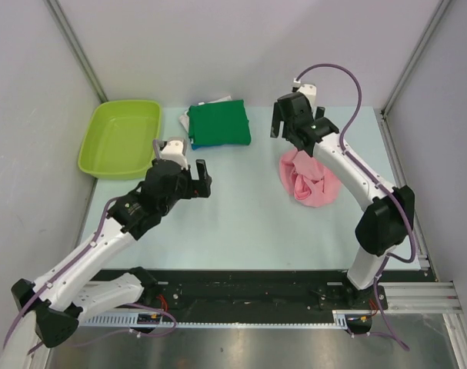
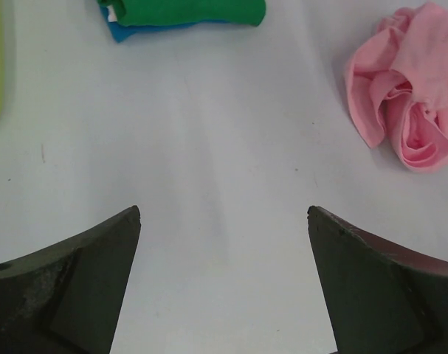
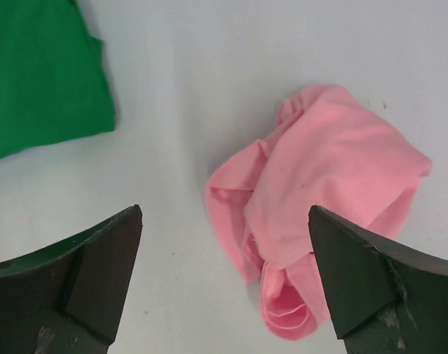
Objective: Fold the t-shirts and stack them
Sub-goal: Move the tshirt to the center of the board
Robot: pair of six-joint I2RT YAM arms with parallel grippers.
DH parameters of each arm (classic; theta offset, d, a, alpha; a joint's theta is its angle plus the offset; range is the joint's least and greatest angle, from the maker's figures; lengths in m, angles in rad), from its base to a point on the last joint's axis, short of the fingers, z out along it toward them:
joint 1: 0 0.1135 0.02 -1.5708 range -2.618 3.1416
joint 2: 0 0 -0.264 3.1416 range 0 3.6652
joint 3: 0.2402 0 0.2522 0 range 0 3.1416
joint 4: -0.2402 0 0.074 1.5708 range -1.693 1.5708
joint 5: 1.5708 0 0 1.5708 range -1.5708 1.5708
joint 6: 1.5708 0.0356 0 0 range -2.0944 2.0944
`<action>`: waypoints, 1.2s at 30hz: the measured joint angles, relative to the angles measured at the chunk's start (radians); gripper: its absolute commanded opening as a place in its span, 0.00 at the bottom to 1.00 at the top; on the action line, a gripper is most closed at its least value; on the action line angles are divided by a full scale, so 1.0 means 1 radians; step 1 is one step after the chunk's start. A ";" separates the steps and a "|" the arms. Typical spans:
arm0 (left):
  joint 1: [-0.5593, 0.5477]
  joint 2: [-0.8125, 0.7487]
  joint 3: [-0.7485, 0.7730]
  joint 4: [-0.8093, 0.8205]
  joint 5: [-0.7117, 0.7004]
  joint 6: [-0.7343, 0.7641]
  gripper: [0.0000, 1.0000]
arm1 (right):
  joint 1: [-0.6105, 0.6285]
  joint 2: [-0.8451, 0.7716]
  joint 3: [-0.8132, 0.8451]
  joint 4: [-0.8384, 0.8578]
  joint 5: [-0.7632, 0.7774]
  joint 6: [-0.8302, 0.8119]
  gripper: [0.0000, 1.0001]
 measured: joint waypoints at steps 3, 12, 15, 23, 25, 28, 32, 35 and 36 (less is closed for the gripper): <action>0.040 0.015 0.016 -0.027 -0.012 -0.013 1.00 | -0.064 0.043 0.008 -0.023 0.003 0.008 1.00; 0.147 -0.031 -0.023 -0.057 0.016 -0.037 1.00 | -0.276 0.167 -0.067 -0.030 -0.047 0.031 1.00; 0.154 -0.037 -0.035 -0.057 0.032 -0.037 1.00 | -0.280 0.243 -0.068 -0.022 -0.071 0.037 1.00; 0.155 -0.047 -0.058 -0.061 0.052 -0.037 1.00 | -0.231 0.334 -0.176 0.048 -0.120 0.059 0.00; 0.156 -0.055 -0.061 -0.063 0.054 -0.037 1.00 | -0.215 0.329 -0.185 0.066 -0.119 0.057 0.00; 0.159 -0.067 -0.063 -0.063 0.061 -0.037 1.00 | -0.178 0.298 -0.198 0.063 -0.085 0.058 0.00; 0.161 -0.080 -0.063 -0.064 0.073 -0.037 1.00 | -0.079 0.202 -0.193 0.030 -0.023 0.022 0.00; 0.161 -0.093 -0.062 -0.068 0.089 -0.037 1.00 | 0.017 0.113 -0.143 -0.024 0.018 -0.011 0.00; 0.161 -0.098 -0.059 -0.073 0.091 -0.037 1.00 | 0.055 0.083 -0.112 -0.042 0.032 -0.025 0.00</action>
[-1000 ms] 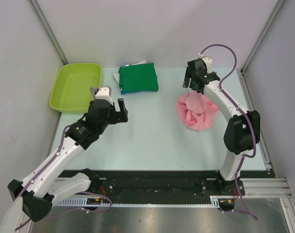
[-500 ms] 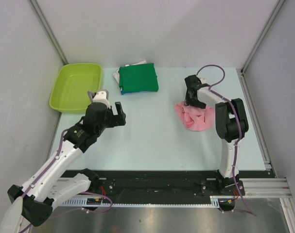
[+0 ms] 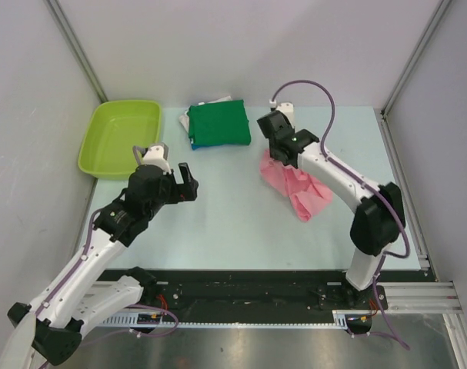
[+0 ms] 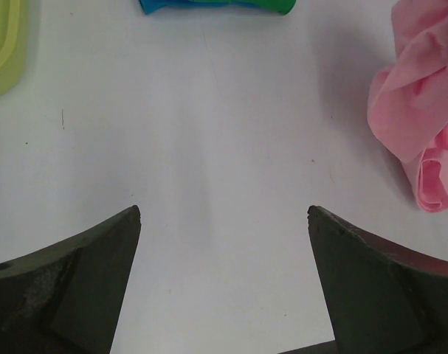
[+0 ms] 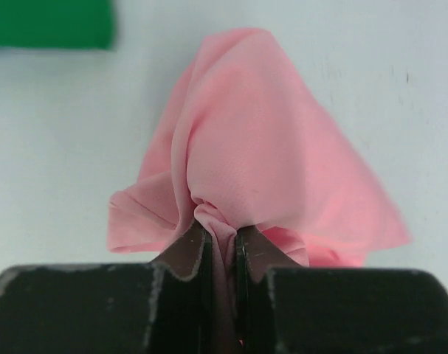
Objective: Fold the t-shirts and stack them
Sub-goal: Move the tshirt to the center of the board
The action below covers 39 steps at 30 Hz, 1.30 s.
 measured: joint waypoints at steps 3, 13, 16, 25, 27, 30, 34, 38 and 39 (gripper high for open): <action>0.000 -0.014 0.014 -0.016 0.006 0.000 1.00 | 0.107 -0.092 0.094 -0.040 0.051 -0.035 0.00; 0.000 -0.067 0.069 -0.037 0.007 0.000 1.00 | 0.311 -0.359 0.208 -0.174 0.084 -0.022 0.50; 0.000 -0.066 0.080 -0.036 0.016 0.000 1.00 | 0.320 -0.437 0.082 -0.180 0.073 0.053 1.00; 0.000 -0.002 0.084 -0.024 0.064 0.000 1.00 | 0.266 -0.504 -0.266 -0.358 0.188 0.220 1.00; 0.000 0.032 0.079 -0.020 0.076 0.000 1.00 | 0.292 -0.507 -0.266 -0.331 0.150 0.204 1.00; 0.000 0.049 0.056 -0.020 0.082 0.000 1.00 | 0.334 -0.504 -0.266 -0.259 0.047 0.160 1.00; 0.000 0.044 0.042 -0.020 0.082 0.000 1.00 | 0.394 -0.413 -0.253 -0.174 -0.147 0.086 1.00; 0.000 0.038 0.040 -0.021 0.079 0.000 1.00 | 0.456 -0.220 -0.247 -0.130 -0.269 0.026 1.00; 0.000 0.034 0.040 -0.022 0.075 0.000 1.00 | 0.478 -0.170 -0.249 -0.127 -0.288 0.018 1.00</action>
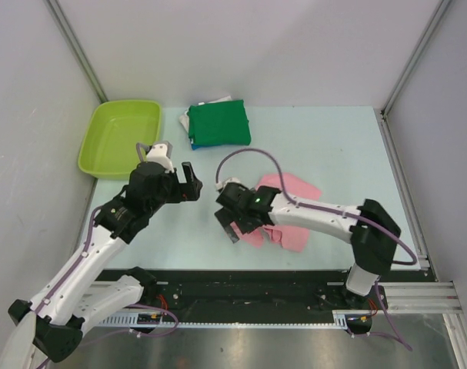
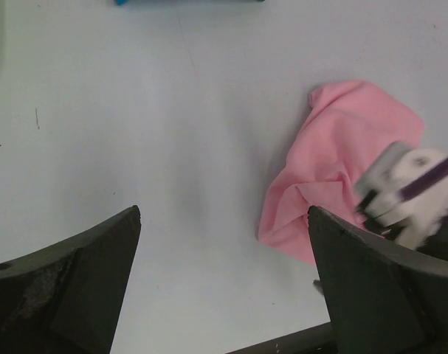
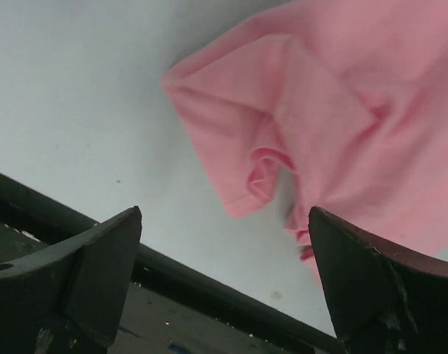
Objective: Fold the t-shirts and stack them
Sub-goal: Move the tshirt to the center of the board, then flatten the tshirt out
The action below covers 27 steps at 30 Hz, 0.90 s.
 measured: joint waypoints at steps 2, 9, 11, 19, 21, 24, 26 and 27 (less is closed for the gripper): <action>0.000 -0.014 -0.005 0.000 -0.006 0.000 1.00 | 0.038 0.072 -0.010 0.008 -0.031 -0.010 0.99; 0.000 -0.063 -0.027 -0.008 -0.029 0.000 1.00 | 0.092 0.114 -0.084 0.049 -0.084 0.003 0.95; 0.000 -0.066 -0.035 -0.009 -0.029 0.000 1.00 | 0.091 0.113 -0.110 0.067 -0.085 0.016 0.95; 0.000 -0.066 -0.056 -0.009 -0.029 0.000 1.00 | 0.089 0.113 -0.218 0.111 -0.063 0.060 0.87; 0.000 -0.065 -0.056 -0.008 -0.029 0.000 1.00 | 0.085 0.113 -0.230 0.118 -0.058 0.066 0.87; 0.000 -0.056 -0.056 -0.008 -0.029 0.000 1.00 | 0.073 0.113 -0.238 0.138 -0.048 0.074 0.86; 0.000 -0.051 -0.056 -0.008 -0.029 0.000 1.00 | 0.064 0.111 -0.244 0.163 -0.035 0.078 0.83; 0.000 -0.051 -0.056 -0.008 -0.029 0.000 1.00 | 0.056 0.108 -0.250 0.177 -0.029 0.080 0.82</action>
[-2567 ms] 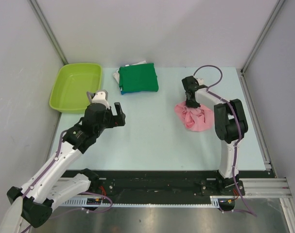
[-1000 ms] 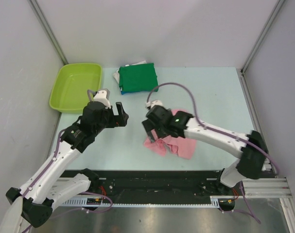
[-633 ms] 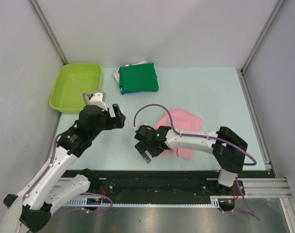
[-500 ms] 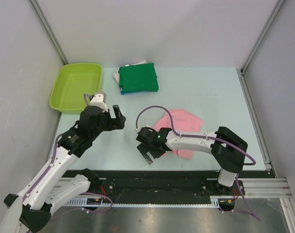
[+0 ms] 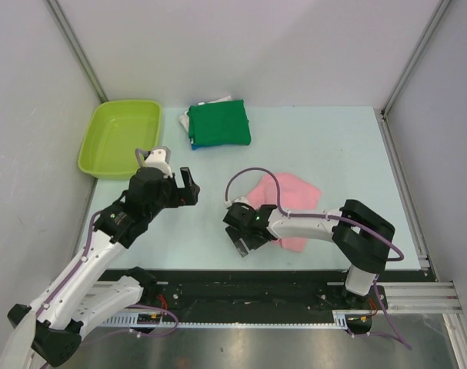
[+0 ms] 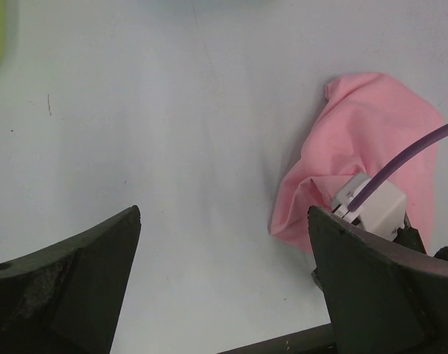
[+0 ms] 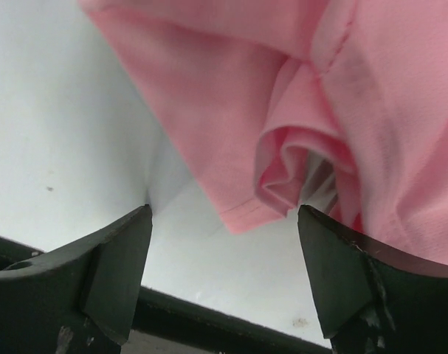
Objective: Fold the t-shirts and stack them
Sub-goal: Flatten the tshirt out
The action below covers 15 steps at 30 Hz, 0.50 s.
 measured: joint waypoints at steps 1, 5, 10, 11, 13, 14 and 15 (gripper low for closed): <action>0.000 0.000 0.000 0.000 0.000 0.000 1.00 | -0.009 -0.004 -0.008 0.015 0.003 0.002 0.81; 0.000 0.001 0.000 0.001 0.000 0.000 1.00 | -0.060 -0.016 -0.032 0.067 0.008 0.006 0.76; 0.000 0.010 0.000 0.002 0.001 0.000 1.00 | -0.097 -0.015 -0.045 0.117 0.001 0.008 0.51; 0.000 0.012 0.000 0.002 0.001 0.000 1.00 | -0.096 -0.015 -0.047 0.126 -0.003 0.009 0.46; 0.000 0.015 0.000 0.002 0.001 0.000 1.00 | -0.093 -0.011 -0.048 0.144 -0.010 0.013 0.33; 0.000 0.016 0.000 0.002 0.001 0.000 1.00 | -0.090 -0.011 -0.049 0.151 -0.010 0.013 0.27; 0.000 0.016 0.000 0.002 0.001 0.000 1.00 | -0.086 -0.011 -0.050 0.156 -0.008 0.014 0.10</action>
